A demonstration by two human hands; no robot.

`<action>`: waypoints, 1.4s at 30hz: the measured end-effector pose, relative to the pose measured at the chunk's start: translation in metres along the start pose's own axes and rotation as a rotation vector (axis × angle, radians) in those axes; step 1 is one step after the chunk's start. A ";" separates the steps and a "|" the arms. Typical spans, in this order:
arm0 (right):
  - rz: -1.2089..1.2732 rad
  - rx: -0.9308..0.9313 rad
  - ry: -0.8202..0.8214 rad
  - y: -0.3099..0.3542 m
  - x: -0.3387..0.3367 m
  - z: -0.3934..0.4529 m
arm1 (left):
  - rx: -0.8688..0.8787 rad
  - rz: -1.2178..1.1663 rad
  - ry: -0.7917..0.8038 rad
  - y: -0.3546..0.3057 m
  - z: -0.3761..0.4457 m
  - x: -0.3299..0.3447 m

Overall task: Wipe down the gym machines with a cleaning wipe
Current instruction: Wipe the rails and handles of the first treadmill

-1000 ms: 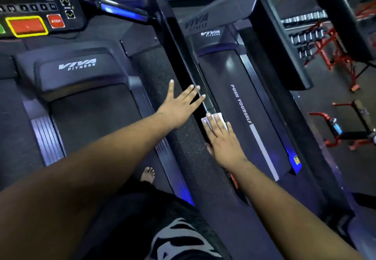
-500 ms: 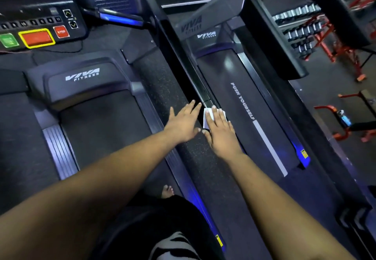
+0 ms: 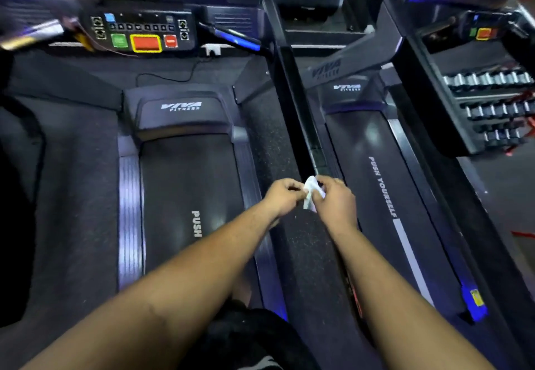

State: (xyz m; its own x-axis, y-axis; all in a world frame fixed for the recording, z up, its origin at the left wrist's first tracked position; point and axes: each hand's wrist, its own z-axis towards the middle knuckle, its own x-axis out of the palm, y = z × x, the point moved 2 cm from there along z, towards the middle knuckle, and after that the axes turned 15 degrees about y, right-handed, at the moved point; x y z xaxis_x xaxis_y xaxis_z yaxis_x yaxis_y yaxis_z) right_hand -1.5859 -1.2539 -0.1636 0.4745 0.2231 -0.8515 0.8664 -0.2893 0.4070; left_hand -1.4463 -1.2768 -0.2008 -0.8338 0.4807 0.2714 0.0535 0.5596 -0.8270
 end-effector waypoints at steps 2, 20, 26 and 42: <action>0.205 0.000 0.092 0.015 0.012 -0.005 | 0.014 0.009 -0.067 0.003 -0.020 -0.018; 0.965 -0.172 1.115 0.329 0.190 -0.061 | 0.134 0.121 -0.716 0.023 -0.283 -0.288; 1.000 -0.253 1.014 0.407 0.251 -0.078 | 0.127 0.298 -0.827 0.054 -0.361 -0.358; 0.801 -0.335 0.624 0.503 0.365 -0.121 | -0.143 0.572 -0.946 0.103 -0.445 -0.451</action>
State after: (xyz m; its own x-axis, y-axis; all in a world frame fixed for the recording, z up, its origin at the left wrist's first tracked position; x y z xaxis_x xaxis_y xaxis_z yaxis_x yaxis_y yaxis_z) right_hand -0.9582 -1.2054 -0.2298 0.8376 0.5461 -0.0144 0.2204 -0.3139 0.9235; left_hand -0.8200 -1.1356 -0.1894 -0.7452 0.0186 -0.6666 0.5759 0.5219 -0.6292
